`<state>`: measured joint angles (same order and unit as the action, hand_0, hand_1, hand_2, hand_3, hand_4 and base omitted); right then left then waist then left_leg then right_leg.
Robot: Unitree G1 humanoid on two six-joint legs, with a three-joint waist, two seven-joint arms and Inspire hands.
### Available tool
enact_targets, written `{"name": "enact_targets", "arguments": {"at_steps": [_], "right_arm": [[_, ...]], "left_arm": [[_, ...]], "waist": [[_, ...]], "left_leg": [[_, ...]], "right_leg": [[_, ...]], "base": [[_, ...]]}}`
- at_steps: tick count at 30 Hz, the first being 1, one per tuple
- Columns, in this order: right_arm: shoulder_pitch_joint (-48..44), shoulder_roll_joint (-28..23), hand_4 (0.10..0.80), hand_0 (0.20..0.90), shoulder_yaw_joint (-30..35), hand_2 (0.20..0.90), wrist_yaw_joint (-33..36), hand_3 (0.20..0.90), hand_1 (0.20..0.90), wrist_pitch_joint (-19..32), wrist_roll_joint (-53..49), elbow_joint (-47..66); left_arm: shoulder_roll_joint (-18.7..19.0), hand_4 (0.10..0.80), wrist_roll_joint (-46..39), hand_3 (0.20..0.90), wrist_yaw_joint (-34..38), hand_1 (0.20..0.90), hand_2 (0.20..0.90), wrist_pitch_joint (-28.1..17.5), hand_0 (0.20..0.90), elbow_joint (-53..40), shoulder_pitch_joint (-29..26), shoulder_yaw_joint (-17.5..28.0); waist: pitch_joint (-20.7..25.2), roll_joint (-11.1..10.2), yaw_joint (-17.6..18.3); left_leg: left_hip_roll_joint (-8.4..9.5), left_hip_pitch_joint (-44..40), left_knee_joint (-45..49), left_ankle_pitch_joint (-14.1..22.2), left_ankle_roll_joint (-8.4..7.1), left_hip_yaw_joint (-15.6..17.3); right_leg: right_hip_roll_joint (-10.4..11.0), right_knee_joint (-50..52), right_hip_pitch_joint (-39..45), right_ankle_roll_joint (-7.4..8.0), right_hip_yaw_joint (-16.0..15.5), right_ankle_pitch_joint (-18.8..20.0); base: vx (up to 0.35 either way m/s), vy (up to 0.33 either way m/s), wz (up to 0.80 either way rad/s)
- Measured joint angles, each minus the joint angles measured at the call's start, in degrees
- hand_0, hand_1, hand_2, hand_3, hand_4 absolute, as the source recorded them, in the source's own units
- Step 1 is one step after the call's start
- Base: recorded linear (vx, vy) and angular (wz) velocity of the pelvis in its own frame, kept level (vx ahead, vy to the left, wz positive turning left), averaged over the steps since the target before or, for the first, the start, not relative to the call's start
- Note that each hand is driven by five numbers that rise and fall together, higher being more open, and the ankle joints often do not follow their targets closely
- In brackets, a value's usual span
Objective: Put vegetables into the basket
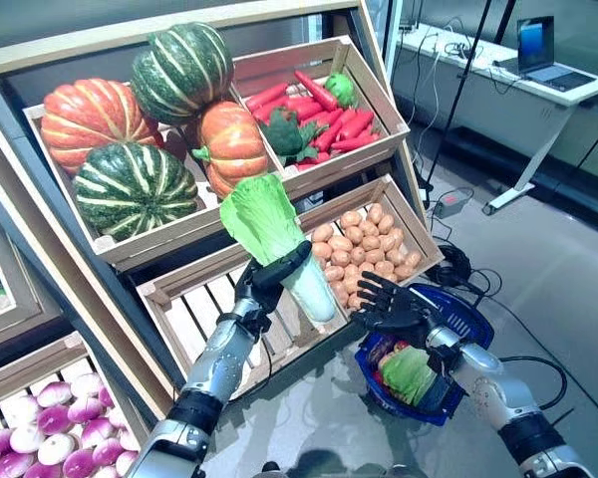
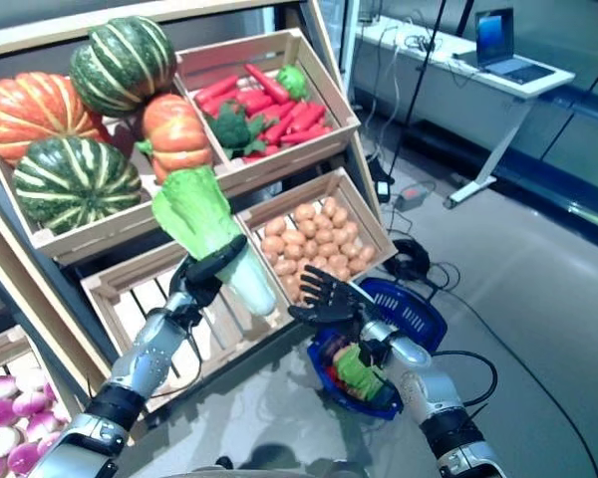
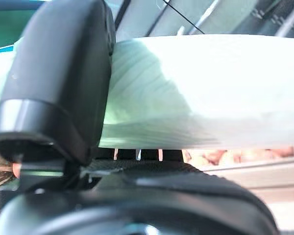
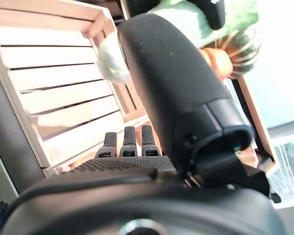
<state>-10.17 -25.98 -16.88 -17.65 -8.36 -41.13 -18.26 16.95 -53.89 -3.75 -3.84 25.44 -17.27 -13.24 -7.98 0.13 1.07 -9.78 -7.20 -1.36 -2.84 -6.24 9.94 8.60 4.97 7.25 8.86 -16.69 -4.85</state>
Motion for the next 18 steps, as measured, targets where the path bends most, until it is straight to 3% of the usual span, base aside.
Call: {"name": "enact_targets", "arguments": {"at_steps": [7,18], "right_arm": [[-0.82,0.02,0.800,0.900,-1.85,0.900,0.01,0.900,0.900,-2.21,0.08,0.00],[-2.46,0.38,0.800,0.900,-4.01,0.900,0.71,0.900,0.900,-2.58,0.24,0.54]], "left_arm": [[-0.12,0.400,0.37,0.300,0.05,0.300,0.300,0.09,0.300,-0.01,0.09,-1.79],[-0.16,0.400,9.68,0.300,-1.82,0.300,0.300,2.04,0.300,-0.10,0.31,-7.37]], "waist": [[1.07,-0.83,-0.30],[1.33,-1.36,-0.39]], "left_leg": [[0.65,-1.72,-3.60,-1.79,0.17,-0.22],[0.90,-2.25,-3.70,-1.79,0.18,-0.40]], "right_leg": [[-0.76,-7.88,4.12,0.28,-1.28,3.91],[-0.90,-9.89,5.57,0.32,-1.34,5.01]], "base": [[-0.012,-0.014,0.05],[-0.003,-0.002,0.00]]}}
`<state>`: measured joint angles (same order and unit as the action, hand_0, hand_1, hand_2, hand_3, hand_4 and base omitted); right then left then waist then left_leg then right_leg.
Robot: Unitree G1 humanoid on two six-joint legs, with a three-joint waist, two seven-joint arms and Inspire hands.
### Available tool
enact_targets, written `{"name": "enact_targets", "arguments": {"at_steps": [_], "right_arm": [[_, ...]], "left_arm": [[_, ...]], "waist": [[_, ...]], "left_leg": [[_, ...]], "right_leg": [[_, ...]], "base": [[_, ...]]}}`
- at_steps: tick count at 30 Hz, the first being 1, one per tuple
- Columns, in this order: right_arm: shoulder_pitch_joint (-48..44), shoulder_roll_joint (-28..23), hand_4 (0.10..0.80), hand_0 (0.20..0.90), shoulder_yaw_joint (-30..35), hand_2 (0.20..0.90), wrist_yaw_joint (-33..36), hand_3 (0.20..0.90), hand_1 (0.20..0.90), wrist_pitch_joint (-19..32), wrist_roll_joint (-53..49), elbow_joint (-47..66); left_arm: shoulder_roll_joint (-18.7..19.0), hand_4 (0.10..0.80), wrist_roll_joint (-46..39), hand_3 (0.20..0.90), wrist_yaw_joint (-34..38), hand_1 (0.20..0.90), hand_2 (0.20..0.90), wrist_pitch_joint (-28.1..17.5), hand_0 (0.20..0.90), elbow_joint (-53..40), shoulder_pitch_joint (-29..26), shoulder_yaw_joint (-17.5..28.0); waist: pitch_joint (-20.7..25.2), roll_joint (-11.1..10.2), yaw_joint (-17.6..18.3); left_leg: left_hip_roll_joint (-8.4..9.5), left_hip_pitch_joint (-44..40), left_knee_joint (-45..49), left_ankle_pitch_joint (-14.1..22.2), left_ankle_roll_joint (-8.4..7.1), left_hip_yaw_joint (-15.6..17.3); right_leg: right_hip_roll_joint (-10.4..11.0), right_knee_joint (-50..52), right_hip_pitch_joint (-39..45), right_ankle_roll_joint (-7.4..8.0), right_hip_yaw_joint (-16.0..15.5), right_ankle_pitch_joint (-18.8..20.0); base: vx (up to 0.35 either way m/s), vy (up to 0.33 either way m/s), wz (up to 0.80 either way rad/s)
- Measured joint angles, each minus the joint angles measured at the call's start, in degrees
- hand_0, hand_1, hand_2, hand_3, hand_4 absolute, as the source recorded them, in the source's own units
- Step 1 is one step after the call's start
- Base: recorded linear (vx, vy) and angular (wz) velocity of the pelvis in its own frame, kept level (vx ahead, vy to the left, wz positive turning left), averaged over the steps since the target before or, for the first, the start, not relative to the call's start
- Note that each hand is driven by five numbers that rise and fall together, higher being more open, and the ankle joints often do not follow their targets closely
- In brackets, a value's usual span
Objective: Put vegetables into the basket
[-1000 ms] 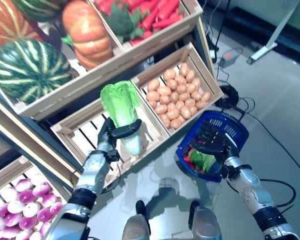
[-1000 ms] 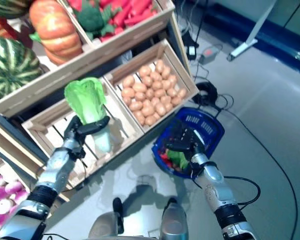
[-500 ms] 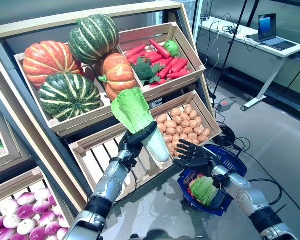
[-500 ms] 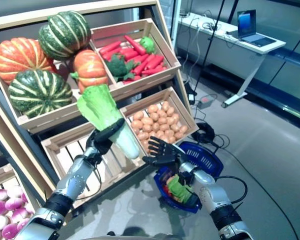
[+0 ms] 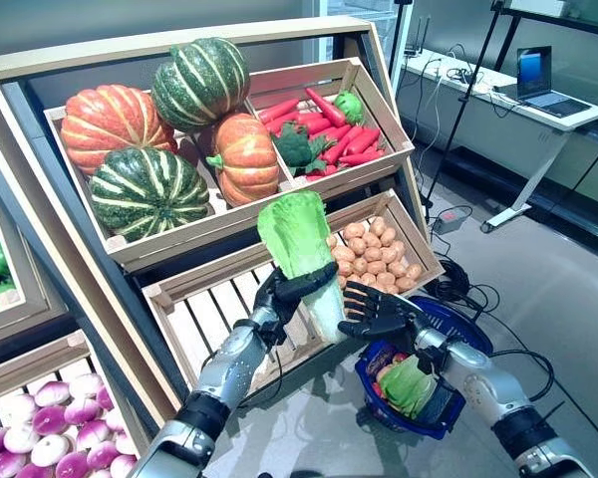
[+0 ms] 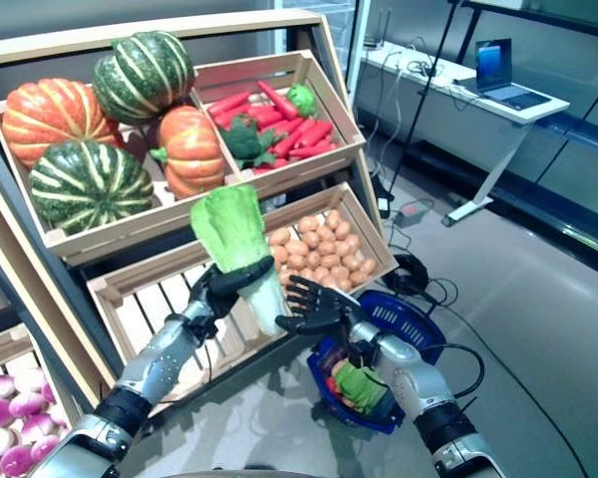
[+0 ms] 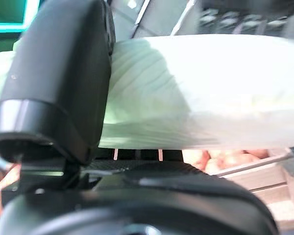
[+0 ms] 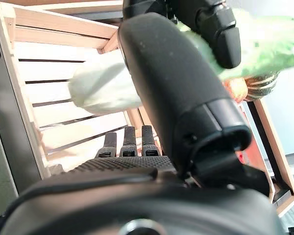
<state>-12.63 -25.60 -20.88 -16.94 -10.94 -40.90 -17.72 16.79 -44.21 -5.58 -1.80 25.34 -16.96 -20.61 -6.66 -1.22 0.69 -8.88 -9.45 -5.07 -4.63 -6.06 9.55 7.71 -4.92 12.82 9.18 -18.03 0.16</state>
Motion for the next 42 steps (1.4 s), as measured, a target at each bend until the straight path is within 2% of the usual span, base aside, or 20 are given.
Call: {"name": "enact_targets", "arguments": {"at_steps": [9,22,33,34,35,42], "right_arm": [[-0.21,2.88,0.800,0.900,-0.39,0.900,0.58,0.900,0.900,-0.41,-0.18,0.02],[-2.59,4.83,0.800,0.900,-2.60,0.900,0.47,0.900,0.900,-8.04,-0.60,-3.63],[-4.04,6.93,0.800,0.900,-2.71,0.900,-0.03,0.900,0.900,-10.57,-4.84,-9.08],[-4.04,7.04,0.681,0.721,-2.71,0.721,-0.03,0.721,0.721,-10.57,-4.85,-9.20],[-4.04,7.03,0.400,0.300,-2.73,0.300,-0.03,0.300,0.300,-10.57,-5.11,-9.21],[-4.03,6.61,0.400,0.300,-5.19,0.300,-0.41,0.300,0.300,-9.73,-7.17,-7.94]], "left_arm": [[0.47,0.400,5.14,0.300,-2.66,0.300,0.300,0.34,0.300,-2.20,0.93,-1.86],[1.35,0.400,5.15,0.300,-3.70,0.300,0.300,0.92,0.300,-2.76,1.03,-5.03],[2.08,0.400,5.66,0.300,-3.47,0.300,0.300,1.48,0.300,-2.76,1.07,-5.59],[2.16,0.400,5.65,0.300,-3.46,0.300,0.300,1.62,0.300,-2.76,1.07,-5.59],[2.15,0.400,5.64,0.300,-3.37,0.300,0.300,1.65,0.300,-2.77,1.07,-5.58],[2.33,0.400,5.13,0.300,-1.64,0.300,0.300,3.58,0.300,-4.73,1.06,-5.25]], "waist": [[0.19,-0.87,-0.20],[0.43,-1.30,-1.72],[0.57,-1.50,-1.84],[0.57,-1.50,-1.91],[0.58,-1.50,-1.96],[0.65,-1.52,-1.77]], "left_leg": [[0.04,-0.14,0.00,0.00,0.00,0.01],[0.10,-0.79,0.00,0.00,0.00,-0.18],[0.29,-0.88,0.00,-0.36,0.14,-1.43],[0.32,-0.88,0.00,-0.42,0.18,-1.45],[0.37,-0.88,0.00,-0.46,0.22,-1.48],[0.41,-0.78,0.00,-0.48,0.25,-1.53]], "right_leg": [[0.04,0.00,0.15,0.00,0.00,0.03],[0.07,-0.10,0.96,0.02,-0.18,0.05],[0.18,-0.13,1.83,0.03,-1.17,0.03],[0.20,-0.13,1.83,0.04,-1.17,0.05],[0.24,-0.13,1.85,0.06,-1.18,0.07],[0.28,-0.13,1.77,0.08,-1.18,0.09]], "base": [[0.000,0.000,0.00],[0.000,0.000,0.00],[0.004,0.007,0.05],[0.000,0.000,0.00],[0.000,0.000,0.00],[0.000,0.000,0.00]]}}
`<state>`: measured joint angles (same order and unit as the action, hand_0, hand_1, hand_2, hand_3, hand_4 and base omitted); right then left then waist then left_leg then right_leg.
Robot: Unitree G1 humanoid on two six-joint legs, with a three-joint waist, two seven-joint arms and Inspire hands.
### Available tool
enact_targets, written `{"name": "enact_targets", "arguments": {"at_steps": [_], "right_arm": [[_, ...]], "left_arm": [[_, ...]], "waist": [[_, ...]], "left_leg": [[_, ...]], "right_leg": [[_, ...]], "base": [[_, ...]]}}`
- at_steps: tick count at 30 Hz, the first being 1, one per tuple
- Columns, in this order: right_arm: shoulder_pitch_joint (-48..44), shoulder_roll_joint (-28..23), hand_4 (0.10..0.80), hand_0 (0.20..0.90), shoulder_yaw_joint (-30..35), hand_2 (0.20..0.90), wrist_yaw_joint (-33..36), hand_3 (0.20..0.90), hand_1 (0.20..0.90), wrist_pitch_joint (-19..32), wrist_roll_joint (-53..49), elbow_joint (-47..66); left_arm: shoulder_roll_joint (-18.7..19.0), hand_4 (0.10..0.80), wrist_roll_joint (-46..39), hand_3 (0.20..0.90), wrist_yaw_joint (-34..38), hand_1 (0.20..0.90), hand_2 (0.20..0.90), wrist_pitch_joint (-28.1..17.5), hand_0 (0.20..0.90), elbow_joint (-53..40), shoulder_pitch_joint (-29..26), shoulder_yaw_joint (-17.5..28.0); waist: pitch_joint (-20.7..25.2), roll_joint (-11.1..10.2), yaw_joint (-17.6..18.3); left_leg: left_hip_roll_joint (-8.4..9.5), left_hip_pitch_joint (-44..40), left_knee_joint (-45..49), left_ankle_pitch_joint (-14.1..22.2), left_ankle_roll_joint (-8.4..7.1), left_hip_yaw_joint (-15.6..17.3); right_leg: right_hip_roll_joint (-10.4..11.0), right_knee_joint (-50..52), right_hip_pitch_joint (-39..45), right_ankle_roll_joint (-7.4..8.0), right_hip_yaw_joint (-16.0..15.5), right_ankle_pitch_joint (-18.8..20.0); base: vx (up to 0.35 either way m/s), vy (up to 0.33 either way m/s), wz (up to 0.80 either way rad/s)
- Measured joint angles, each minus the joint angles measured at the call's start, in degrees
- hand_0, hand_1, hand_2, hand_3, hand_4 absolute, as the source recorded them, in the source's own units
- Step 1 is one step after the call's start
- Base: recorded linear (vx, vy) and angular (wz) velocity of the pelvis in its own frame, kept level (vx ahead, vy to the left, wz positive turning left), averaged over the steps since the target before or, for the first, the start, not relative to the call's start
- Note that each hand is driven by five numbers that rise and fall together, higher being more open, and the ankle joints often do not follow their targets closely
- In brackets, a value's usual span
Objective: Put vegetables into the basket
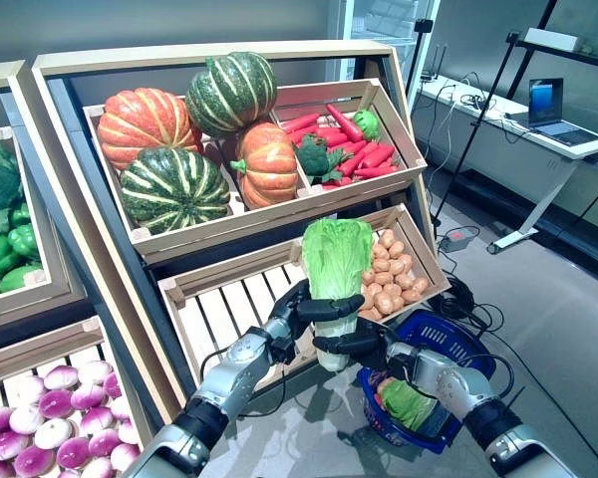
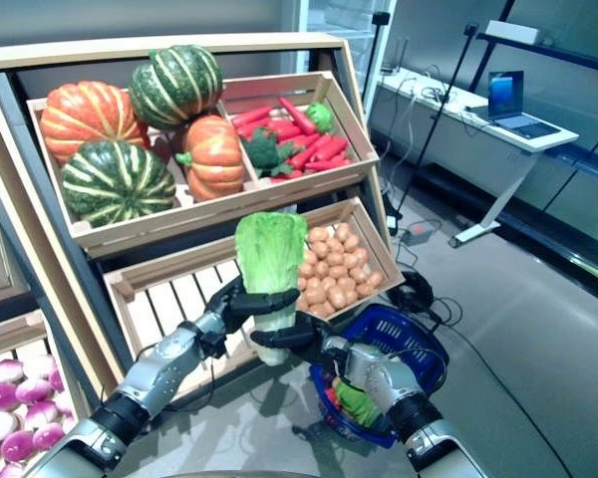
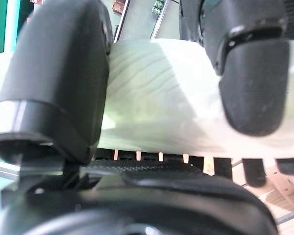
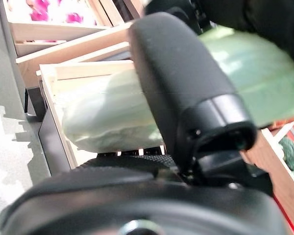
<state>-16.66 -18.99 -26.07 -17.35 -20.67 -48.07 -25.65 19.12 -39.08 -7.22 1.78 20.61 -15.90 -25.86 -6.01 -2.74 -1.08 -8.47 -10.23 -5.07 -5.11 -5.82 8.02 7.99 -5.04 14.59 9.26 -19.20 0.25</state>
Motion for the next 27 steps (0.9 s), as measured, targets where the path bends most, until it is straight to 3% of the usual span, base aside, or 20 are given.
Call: {"name": "enact_targets", "arguments": {"at_steps": [12,13,14,23,27], "right_arm": [[-0.34,-0.70,0.400,0.300,-0.01,0.300,0.68,0.300,0.300,1.54,-0.11,-0.02],[-0.33,-0.70,0.400,0.300,-0.01,0.300,0.72,0.300,0.300,1.58,-0.11,-0.02],[-0.33,-0.69,0.400,0.300,-0.01,0.300,0.88,0.300,0.300,1.62,-0.11,-0.02],[-0.42,-0.80,0.400,0.300,1.45,0.300,1.29,0.300,0.300,2.57,-2.11,-4.10],[-0.30,-0.82,0.400,0.300,5.31,0.300,1.63,0.300,0.300,2.58,-2.02,-9.53]], "left_arm": [[-0.35,0.400,-0.24,0.300,1.22,0.300,0.300,0.60,0.300,-1.30,-0.30,0.46],[-0.37,0.504,-0.24,0.455,1.23,0.455,0.455,0.60,0.455,-1.30,-0.31,0.48],[-0.39,0.800,-0.24,0.900,1.23,0.900,0.900,0.61,0.900,-1.30,-0.32,0.48],[-1.12,0.800,-0.58,0.900,-0.20,0.900,0.900,1.16,0.900,-1.42,-0.31,-0.13],[-0.87,0.800,-0.59,0.900,-0.83,0.900,0.900,1.13,0.900,-1.68,-0.31,-0.08]], "waist": [[0.07,0.13,0.07],[0.09,0.17,0.08],[0.15,0.27,0.10],[0.26,0.50,0.35],[0.27,0.53,0.57]], "left_leg": [[0.02,0.20,0.00,0.00,0.00,-0.06],[0.02,0.24,0.00,0.00,0.00,-0.04],[0.02,0.30,0.00,0.00,0.01,-0.04],[-0.02,0.77,0.00,0.02,0.02,0.21],[-0.05,0.75,0.00,0.06,0.05,0.38]], "right_leg": [[0.02,-0.01,-0.18,-0.01,-0.04,-0.01],[0.02,-0.01,-0.23,-0.01,-0.03,-0.01],[0.02,-0.01,-0.30,-0.01,-0.02,-0.01],[0.01,0.00,-1.00,0.00,0.22,-0.01],[0.00,-0.01,-1.07,0.00,0.38,-0.01]], "base": [[0.000,0.000,0.00],[0.000,0.000,0.00],[0.000,0.000,0.00],[0.000,0.000,0.00],[0.000,0.000,0.00]]}}
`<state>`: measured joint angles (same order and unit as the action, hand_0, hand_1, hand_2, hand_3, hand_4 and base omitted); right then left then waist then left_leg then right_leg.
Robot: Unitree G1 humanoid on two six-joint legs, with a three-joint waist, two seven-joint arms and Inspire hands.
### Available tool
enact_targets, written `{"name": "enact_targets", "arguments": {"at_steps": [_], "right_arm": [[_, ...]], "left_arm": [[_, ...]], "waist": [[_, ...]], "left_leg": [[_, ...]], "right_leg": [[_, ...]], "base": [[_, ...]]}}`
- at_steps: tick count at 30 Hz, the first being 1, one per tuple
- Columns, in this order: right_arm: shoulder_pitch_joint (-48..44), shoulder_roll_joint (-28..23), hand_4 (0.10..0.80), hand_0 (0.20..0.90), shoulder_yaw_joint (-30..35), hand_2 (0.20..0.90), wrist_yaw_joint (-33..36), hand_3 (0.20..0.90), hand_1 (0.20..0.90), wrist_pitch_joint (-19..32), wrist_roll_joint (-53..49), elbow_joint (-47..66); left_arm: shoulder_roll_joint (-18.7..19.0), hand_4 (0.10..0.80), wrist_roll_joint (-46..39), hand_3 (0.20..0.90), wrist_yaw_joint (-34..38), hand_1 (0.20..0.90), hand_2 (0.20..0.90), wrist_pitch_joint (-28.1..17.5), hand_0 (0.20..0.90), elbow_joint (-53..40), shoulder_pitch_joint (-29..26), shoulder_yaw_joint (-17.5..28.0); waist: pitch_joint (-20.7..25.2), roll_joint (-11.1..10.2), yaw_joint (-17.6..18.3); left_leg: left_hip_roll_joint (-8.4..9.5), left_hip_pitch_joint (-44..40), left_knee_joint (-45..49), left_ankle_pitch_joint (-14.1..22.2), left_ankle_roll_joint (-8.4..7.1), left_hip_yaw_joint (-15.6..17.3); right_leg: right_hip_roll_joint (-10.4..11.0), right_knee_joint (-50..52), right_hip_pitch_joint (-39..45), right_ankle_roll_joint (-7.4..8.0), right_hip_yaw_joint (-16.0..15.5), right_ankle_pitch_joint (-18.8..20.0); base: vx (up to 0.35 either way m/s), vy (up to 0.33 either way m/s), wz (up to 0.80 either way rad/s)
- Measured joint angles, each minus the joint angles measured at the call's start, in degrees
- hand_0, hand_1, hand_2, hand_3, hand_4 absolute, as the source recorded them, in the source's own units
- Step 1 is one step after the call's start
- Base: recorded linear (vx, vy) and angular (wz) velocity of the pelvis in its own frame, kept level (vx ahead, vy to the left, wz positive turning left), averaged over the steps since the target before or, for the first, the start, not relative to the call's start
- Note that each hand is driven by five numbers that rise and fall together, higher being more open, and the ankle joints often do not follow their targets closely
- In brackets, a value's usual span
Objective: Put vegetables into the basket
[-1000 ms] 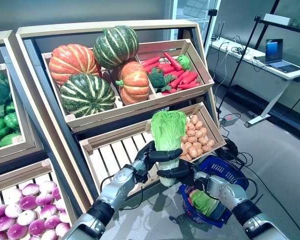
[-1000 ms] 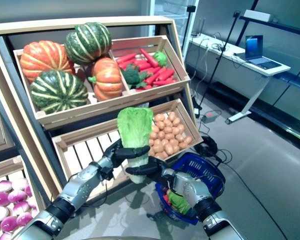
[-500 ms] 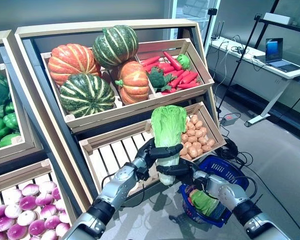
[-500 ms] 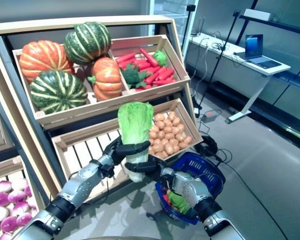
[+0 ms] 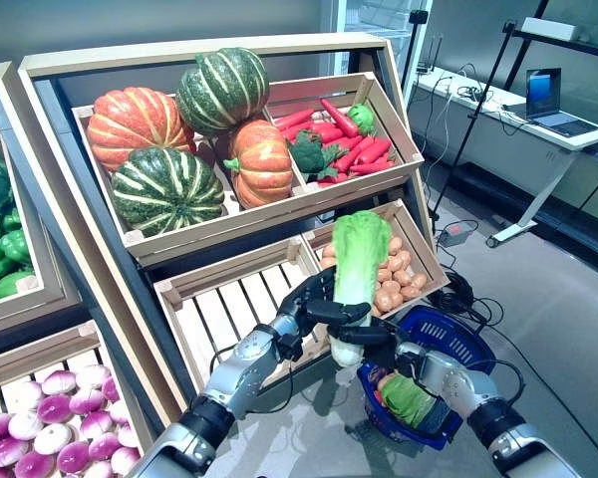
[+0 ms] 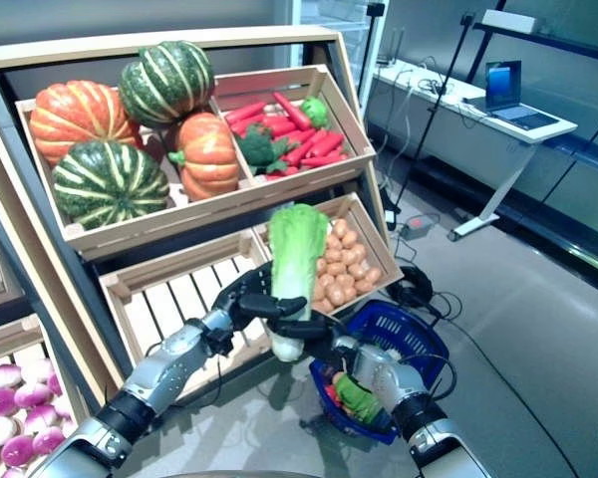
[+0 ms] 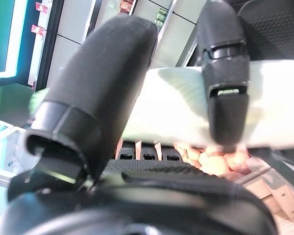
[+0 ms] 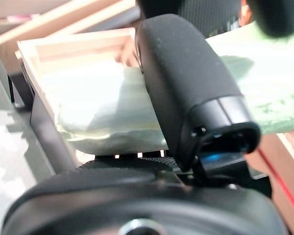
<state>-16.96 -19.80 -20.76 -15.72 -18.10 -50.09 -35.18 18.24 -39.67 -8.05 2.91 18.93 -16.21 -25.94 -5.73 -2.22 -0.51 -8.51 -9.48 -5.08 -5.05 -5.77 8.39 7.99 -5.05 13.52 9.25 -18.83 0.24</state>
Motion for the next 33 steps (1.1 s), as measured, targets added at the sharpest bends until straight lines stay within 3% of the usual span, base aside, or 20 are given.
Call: {"name": "enact_targets", "arguments": {"at_steps": [19,24,29,33], "right_arm": [[6.66,-5.17,0.400,0.300,16.82,0.300,2.05,0.300,0.300,2.50,-0.04,-16.50],[7.59,-5.86,0.400,0.300,21.97,0.300,5.01,0.300,0.300,3.36,-2.70,-21.99],[8.35,-6.02,0.400,0.300,23.05,0.300,8.96,0.300,0.300,3.50,-4.77,-27.49],[7.23,-6.04,0.400,0.300,22.54,0.300,12.81,0.300,0.300,4.27,-7.72,-28.24]], "left_arm": [[2.83,0.800,0.63,0.900,-0.95,0.900,0.900,-0.10,0.900,4.06,1.55,5.58],[2.89,0.800,0.66,0.900,-0.39,0.900,0.900,-0.83,0.900,6.36,6.89,8.98],[3.01,0.800,0.97,0.900,0.86,0.900,0.900,-2.29,0.900,7.09,11.31,10.90],[3.09,0.800,1.25,0.900,1.55,0.900,0.900,-3.83,0.900,7.08,11.53,10.54]], "waist": [[0.15,0.41,1.37],[0.34,0.75,1.07],[0.42,1.12,-0.11],[-0.19,2.28,-1.84]], "left_leg": [[-0.25,-0.07,-0.05,0.14,0.10,1.80],[-0.27,-0.02,-0.08,0.15,0.08,1.83],[-0.30,0.38,-0.42,0.14,0.09,1.65],[-0.29,3.82,0.01,-0.93,0.11,1.13]], "right_leg": [[-0.12,-0.02,-1.35,-0.08,2.58,0.40],[-0.14,-0.04,-1.40,-0.08,2.60,0.39],[-0.15,-0.08,-1.64,-0.10,2.45,0.38],[-0.34,0.18,-5.05,-0.30,2.12,1.25]], "base": [[0.021,-0.031,-0.06],[0.062,-0.038,0.00],[0.039,-0.029,0.01],[-0.361,-0.026,0.04]]}}
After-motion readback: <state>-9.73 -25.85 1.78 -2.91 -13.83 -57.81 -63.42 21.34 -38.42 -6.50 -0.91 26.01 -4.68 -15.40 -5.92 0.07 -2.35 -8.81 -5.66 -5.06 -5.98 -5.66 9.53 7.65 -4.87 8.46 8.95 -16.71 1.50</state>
